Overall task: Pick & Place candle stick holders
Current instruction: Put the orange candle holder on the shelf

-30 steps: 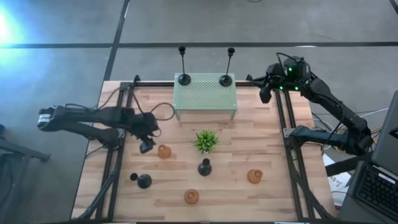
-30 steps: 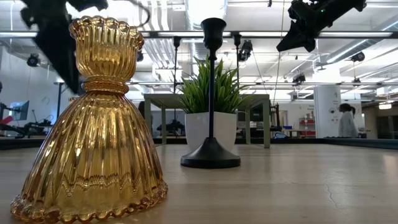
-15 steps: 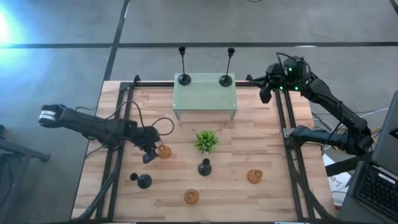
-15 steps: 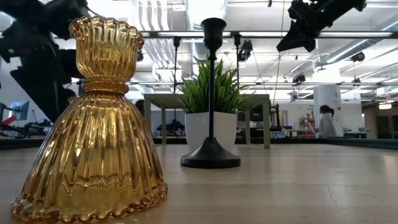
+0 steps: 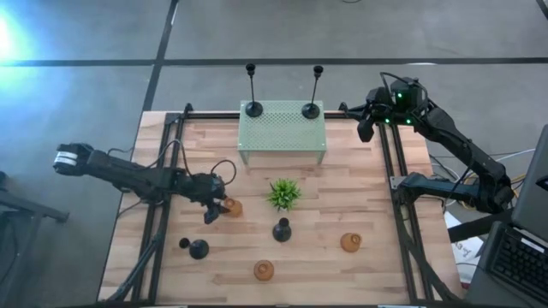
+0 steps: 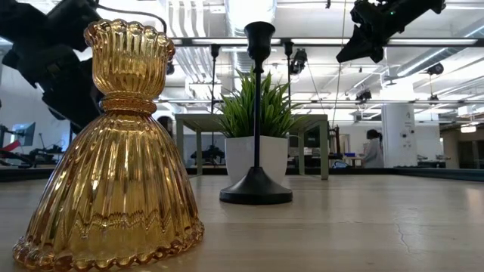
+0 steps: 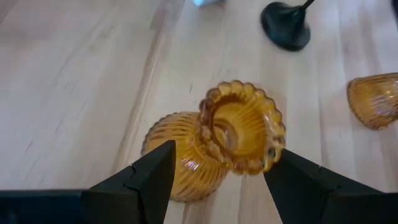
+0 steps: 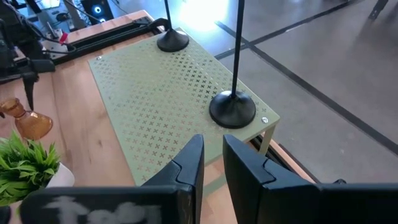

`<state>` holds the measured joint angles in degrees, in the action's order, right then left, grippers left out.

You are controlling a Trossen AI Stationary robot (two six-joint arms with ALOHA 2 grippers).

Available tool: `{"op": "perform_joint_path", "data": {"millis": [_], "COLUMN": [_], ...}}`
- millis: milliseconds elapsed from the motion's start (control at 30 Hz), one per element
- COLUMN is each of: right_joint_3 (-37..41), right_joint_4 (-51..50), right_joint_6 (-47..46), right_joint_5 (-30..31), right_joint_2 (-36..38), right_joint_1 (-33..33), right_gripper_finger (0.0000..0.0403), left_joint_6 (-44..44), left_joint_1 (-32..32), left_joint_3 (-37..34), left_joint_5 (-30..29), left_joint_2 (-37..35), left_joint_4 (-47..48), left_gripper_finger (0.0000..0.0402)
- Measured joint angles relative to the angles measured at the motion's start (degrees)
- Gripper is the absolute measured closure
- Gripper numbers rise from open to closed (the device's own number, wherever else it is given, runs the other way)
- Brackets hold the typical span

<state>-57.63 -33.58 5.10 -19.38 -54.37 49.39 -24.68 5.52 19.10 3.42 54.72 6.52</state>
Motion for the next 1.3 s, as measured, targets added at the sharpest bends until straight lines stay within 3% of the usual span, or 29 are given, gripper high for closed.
{"op": "perform_joint_path", "data": {"millis": [667, 1033, 1300], "right_joint_3": [0.0, 0.0, 0.0], "right_joint_4": [0.3, 3.36, 3.91], "right_joint_6": [0.02, -0.17, -0.44], "right_joint_5": [0.0, 0.0, 0.0], "right_joint_2": [0.0, 0.0, -0.02], "right_joint_1": [0.0, 0.02, 0.02], "right_gripper_finger": [0.0351, 0.0351, 0.0351], "left_joint_6": [2.17, 7.84, 10.03], "left_joint_1": [0.0, -0.04, -0.04], "left_joint_3": [-8.41, -9.12, -9.14], "left_joint_5": [-1.64, -3.41, -3.36], "left_joint_2": [0.03, 1.18, 7.53], "left_joint_4": [-19.08, -22.19, -30.76], "left_gripper_finger": [0.0166, 0.0167, 0.0223]}}
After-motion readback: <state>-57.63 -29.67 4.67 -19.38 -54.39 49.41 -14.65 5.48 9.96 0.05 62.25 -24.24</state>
